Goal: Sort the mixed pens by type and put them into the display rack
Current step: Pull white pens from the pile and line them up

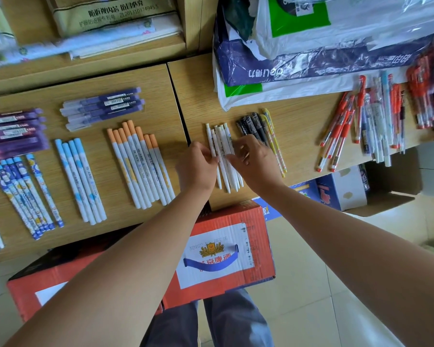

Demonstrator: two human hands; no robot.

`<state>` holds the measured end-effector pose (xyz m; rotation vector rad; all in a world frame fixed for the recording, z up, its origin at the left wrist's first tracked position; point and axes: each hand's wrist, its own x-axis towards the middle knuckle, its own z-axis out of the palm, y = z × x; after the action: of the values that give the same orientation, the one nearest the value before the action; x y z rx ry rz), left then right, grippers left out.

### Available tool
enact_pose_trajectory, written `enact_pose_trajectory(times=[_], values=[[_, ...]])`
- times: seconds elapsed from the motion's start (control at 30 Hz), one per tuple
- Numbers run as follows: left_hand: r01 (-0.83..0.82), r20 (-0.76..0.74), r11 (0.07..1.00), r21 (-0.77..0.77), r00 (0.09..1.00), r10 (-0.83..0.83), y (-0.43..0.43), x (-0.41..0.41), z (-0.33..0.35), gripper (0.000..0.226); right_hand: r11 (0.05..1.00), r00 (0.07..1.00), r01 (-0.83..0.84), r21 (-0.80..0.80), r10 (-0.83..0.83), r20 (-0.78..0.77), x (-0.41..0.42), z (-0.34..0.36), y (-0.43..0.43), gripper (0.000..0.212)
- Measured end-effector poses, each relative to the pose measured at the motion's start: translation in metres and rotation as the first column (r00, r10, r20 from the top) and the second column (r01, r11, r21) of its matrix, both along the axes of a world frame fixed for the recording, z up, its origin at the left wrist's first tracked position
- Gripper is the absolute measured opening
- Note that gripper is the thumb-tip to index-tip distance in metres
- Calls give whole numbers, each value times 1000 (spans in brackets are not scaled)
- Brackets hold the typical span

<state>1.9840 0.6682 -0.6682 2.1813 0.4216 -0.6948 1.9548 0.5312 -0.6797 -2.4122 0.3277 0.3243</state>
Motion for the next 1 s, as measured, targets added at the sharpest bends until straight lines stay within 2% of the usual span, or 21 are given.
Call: enact_pose_trajectory(times=[0.17,0.3,0.43,0.67,0.8,1.0], values=[[24,-38,999,-48,999,-26,0,-4,-2,10,1000,1000,-11,-9,10,-14,1,-1,0,21],[32,-43,998,-48,999,-34,2,-2,-3,16,999,1000,5,-41,-4,16,11,-2,5,25],[57,-23,998,-16,998,-58,2,-3,-2,12,999,1000,9,-48,-8,27,8,1,3,21],[86,-17,995,57,996,-86,9,-2,5,25,993,999,50,-103,-49,13,0,11,-9,12],[120,-21,988,100,993,-118,11,-2,9,25,985,996,93,-146,-91,21,-2,17,-15,9],[166,-22,985,37,986,-165,11,-5,10,23,956,984,169,-239,-179,-18,-7,19,-27,28]])
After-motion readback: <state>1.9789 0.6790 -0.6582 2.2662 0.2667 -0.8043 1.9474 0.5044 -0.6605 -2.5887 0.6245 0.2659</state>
